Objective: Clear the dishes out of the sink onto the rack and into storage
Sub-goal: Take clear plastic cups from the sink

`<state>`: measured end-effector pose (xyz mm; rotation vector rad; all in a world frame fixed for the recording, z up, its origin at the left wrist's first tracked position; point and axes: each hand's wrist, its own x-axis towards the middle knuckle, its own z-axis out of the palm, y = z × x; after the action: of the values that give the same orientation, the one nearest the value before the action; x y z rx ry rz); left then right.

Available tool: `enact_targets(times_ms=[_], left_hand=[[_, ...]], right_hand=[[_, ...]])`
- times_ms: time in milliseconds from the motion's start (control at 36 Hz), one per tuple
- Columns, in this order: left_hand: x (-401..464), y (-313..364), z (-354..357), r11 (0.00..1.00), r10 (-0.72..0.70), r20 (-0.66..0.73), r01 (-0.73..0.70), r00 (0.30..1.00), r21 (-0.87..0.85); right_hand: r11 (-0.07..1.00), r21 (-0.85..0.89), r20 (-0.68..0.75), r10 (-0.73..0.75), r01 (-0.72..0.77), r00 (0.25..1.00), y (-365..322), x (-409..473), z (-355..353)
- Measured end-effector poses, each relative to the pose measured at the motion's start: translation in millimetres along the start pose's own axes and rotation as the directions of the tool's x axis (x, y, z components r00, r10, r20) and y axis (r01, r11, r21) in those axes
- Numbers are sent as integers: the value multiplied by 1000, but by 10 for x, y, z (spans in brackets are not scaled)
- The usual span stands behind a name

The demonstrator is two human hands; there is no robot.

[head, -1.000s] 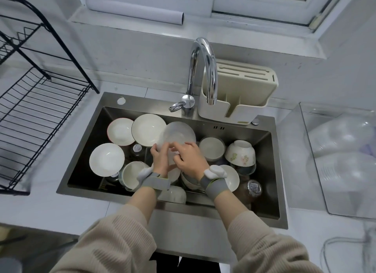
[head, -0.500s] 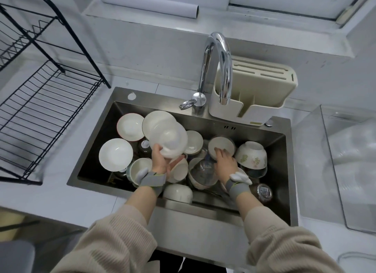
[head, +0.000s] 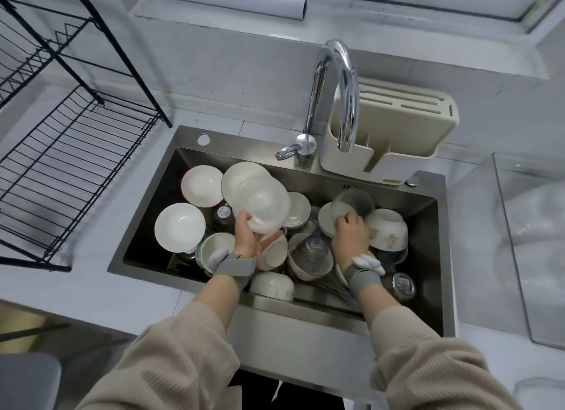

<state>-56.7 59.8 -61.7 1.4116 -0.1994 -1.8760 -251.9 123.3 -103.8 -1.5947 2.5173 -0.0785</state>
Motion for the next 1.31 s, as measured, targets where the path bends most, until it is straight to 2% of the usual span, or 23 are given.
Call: enact_targets(times_ms=[56,167,278,333,444,556,667,750,833,917,972,1028,1083,1139,1222,1250,1306], left_hand=[[-5,-9,14,999,8,-3,-7,1000,46],[5,-16,70,986,49,-5,-48,999,160],[33,-56,156,963,67,-34,-56,997,265],[37,-74,176,945,80,-42,-62,996,322],[69,-113,165,915,116,-47,-89,992,394],[46,-106,168,979,86,80,-99,993,180],[-12,-46,175,990,91,125,-103,988,98],[-41,7,190,979,76,122,-97,990,182],[-8,62,187,941,133,89,-154,987,301],[52,215,226,906,208,54,-213,977,366],[72,363,244,879,298,26,-285,954,383],[79,494,211,891,328,11,-313,945,330],[64,610,104,923,304,-30,-286,952,258],[69,708,-45,955,268,-66,-256,961,148],[63,819,-246,972,230,-112,-233,967,-14],[64,841,-304,971,227,-123,-234,966,-46],[57,867,-419,965,233,-145,-247,962,-88]], right_hand=[[995,99,-149,-16,31,989,-95,-70,-66],[952,236,-403,-87,195,911,-361,-115,-191],[928,216,-541,-144,303,829,-653,-156,-354],[914,159,-514,-246,373,822,-776,-190,-405],[874,163,-327,-389,457,861,-923,-284,-442],[851,252,-191,-424,462,885,-1010,-366,-423],[823,329,-163,-433,463,886,-1020,-377,-429],[821,347,-119,-441,453,890,-1016,-324,-456],[812,329,-94,-479,481,873,-1020,-223,-524],[770,338,-154,-522,542,839,-998,-126,-604],[751,330,-331,-475,572,815,-972,-113,-631],[785,322,-529,-315,529,788,-920,-133,-629],[836,371,-579,-133,405,804,-834,-171,-580],[867,430,-486,-12,251,874,-734,-222,-470],[914,405,-153,50,16,987,-574,-288,-206],[935,351,-25,66,-53,997,-526,-313,-114],[956,256,227,82,-141,971,-439,-379,52]])
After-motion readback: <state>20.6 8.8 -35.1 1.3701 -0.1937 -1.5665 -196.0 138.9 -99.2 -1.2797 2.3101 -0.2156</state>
